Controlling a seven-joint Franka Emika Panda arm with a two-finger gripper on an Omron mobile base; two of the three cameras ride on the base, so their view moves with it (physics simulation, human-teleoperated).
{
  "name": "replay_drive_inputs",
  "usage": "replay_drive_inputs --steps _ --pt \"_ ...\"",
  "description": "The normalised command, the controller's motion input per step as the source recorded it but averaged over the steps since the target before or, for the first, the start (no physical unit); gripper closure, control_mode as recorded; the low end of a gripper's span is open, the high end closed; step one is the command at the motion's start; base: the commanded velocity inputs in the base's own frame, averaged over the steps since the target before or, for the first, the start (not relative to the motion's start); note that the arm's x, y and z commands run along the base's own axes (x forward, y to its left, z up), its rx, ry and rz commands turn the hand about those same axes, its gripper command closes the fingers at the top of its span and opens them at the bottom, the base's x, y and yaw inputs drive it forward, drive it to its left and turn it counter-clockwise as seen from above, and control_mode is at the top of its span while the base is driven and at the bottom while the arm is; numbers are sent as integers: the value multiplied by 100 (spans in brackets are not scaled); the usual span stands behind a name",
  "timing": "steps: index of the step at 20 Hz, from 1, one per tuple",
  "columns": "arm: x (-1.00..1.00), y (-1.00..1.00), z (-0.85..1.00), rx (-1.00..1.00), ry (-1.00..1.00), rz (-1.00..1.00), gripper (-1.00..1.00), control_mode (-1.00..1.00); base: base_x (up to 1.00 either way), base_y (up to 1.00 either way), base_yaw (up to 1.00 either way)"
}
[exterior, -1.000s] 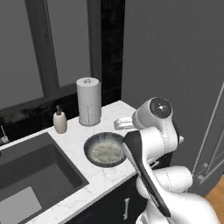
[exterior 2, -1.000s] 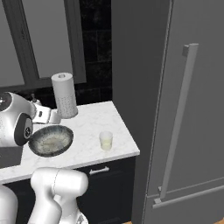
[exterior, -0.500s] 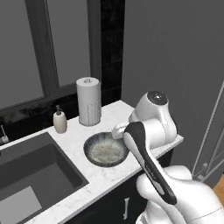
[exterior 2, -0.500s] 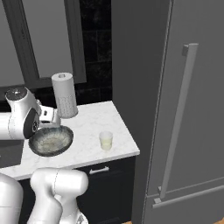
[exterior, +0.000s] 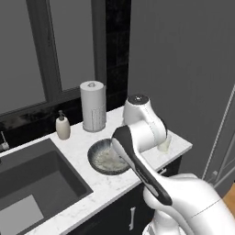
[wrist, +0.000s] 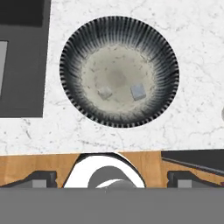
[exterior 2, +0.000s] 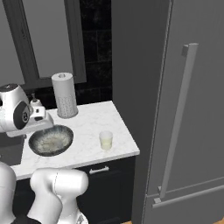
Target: Grab a lemon wedge from the fridge and one ice cube from the ice bowl, and put them in the glass of lemonade.
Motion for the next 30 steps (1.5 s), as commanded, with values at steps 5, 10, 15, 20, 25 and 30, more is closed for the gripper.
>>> replay_drive_inputs --steps 5,10,15,20,25,30 --pt "-3 1 -30 -11 11 0 -100 -100 0 0 0" --pt "2 1 -16 -11 17 0 -100 -100 0 0 0" --pt "25 0 -17 -13 11 0 -100 -100 0 0 0" --pt "36 -4 -28 -9 1 1 -100 -100 0 0 0" --pt "21 -7 -40 -3 0 3 -100 -100 0 0 0" --pt "17 -4 -31 0 0 3 -100 -100 0 0 0"
